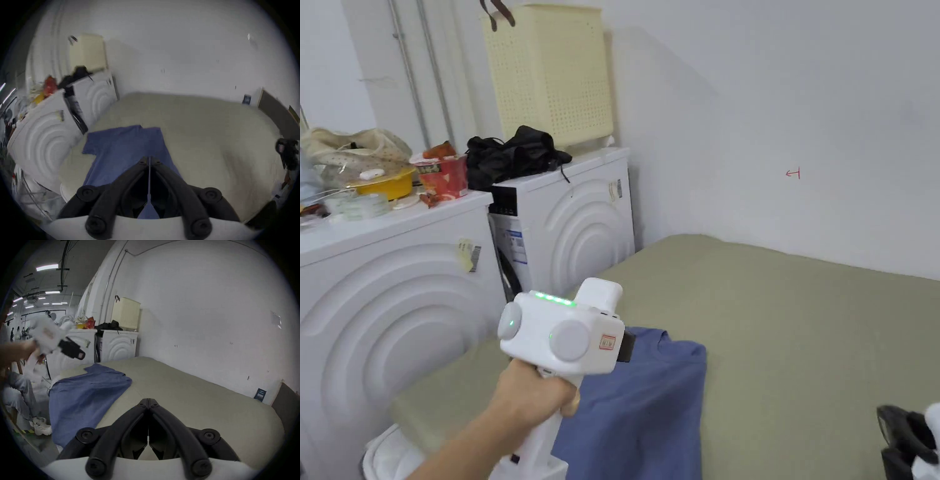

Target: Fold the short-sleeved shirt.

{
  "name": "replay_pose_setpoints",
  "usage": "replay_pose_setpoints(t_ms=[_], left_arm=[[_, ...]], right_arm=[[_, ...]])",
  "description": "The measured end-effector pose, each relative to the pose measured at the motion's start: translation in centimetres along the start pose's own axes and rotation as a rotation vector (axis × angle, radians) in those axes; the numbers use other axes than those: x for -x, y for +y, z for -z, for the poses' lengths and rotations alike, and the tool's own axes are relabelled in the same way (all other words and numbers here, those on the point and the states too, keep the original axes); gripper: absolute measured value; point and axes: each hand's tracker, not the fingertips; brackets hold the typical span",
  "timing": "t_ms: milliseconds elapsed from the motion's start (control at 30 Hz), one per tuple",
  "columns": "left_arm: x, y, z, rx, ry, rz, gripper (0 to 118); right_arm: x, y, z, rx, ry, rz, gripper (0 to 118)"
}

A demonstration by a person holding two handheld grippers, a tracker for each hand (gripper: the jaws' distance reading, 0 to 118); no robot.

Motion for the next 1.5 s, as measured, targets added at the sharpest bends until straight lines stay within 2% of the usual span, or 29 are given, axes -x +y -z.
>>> replay_pose_setpoints(t_ms=[100,167,233,267,300,333,367,400,500,567,633,667,700,733,767,833,1000,1167,1400,1433,1500], left_arm=[[1.0,2.5,6.5,0.19,-0.017,0.0,1],[1.8,3.1,10.5,0.32,-0.098,-0.096,1],[2.2,2.5,13.9,0.464,-0.144,-0.17,3],[2.1,2.2,15.1,0.509,-0.136,-0.171,14],[2.0,1.7,16.5,0.538,-0.142,-0.164,47],[1.9,1.3,17.9,0.585,-0.152,-0.141,103],[0.2,-0.2,16.9,0.609,-0.152,-0.142,118],[-0.1,-1.3,17.4,0.625,-0.152,-0.176,118],[-0.2,-3.1,18.9,0.598,-0.181,-0.257,92],[-0.9,-4.0,19.4,0.633,-0.116,-0.181,73],[-0.5,-4.3,19.9,0.592,-0.071,-0.091,63],[-0.4,-4.1,19.7,0.596,-0.093,-0.108,63],[-0.3,-3.8,19.4,0.593,-0.094,-0.122,57],[0.0,-3.5,18.8,0.567,-0.081,-0.123,37],[0.2,-3.1,18.4,0.539,-0.07,-0.129,2],[0.8,-2.4,16.9,0.509,-0.113,-0.21,2],[0.8,-0.2,12.4,0.441,-0.13,-0.196,2],[0.4,3.2,8.8,0.292,-0.206,-0.242,2],[-10.0,10.7,2.7,0.161,-0.332,-0.047,2],[-14.8,10.7,-0.6,0.128,-0.373,-0.028,2],[-19.9,11.9,-1.9,0.126,-0.453,0.001,2]], right_arm=[[-1.9,-1.5,1.0,0.036,-0.022,0.007,0],[-2.9,-2.6,2.0,0.066,-0.021,0.051,0],[-3.7,-3.8,2.8,0.101,-0.006,0.062,0],[-3.9,-4.5,3.1,0.107,-0.01,0.053,0],[-4.1,-5.1,3.4,0.118,-0.009,0.047,0],[-4.3,-5.6,3.6,0.129,-0.005,0.051,0],[-4.5,-6.0,3.8,0.14,0.003,0.062,0],[-4.6,-6.3,4.0,0.152,0.011,0.075,0],[-4.7,-7.4,4.4,0.166,0.006,0.073,0],[-4.8,-7.8,4.5,0.177,0.006,0.059,0],[-5.1,-8.0,4.2,0.187,0.003,0.054,0],[-5.3,-8.1,4.1,0.187,0.002,0.055,0],[-5.5,-8.2,3.9,0.186,-0.007,0.057,0],[-5.8,-8.2,3.6,0.187,-0.018,0.057,0],[-6.1,-8.2,3.3,0.186,-0.028,0.062,0],[-6.9,-7.9,2.6,0.186,-0.05,0.069,0],[-9.4,-7.4,-0.2,0.18,-0.1,0.053,0],[-13.1,-7.2,-4.0,0.188,-0.194,0.112,0],[-18.6,-7.3,-10.3,0.183,-0.363,0.202,0],[-19.4,-7.2,-11.3,0.182,-0.393,0.201,0],[-20.7,-6.9,-12.9,0.193,-0.44,0.201,0]])
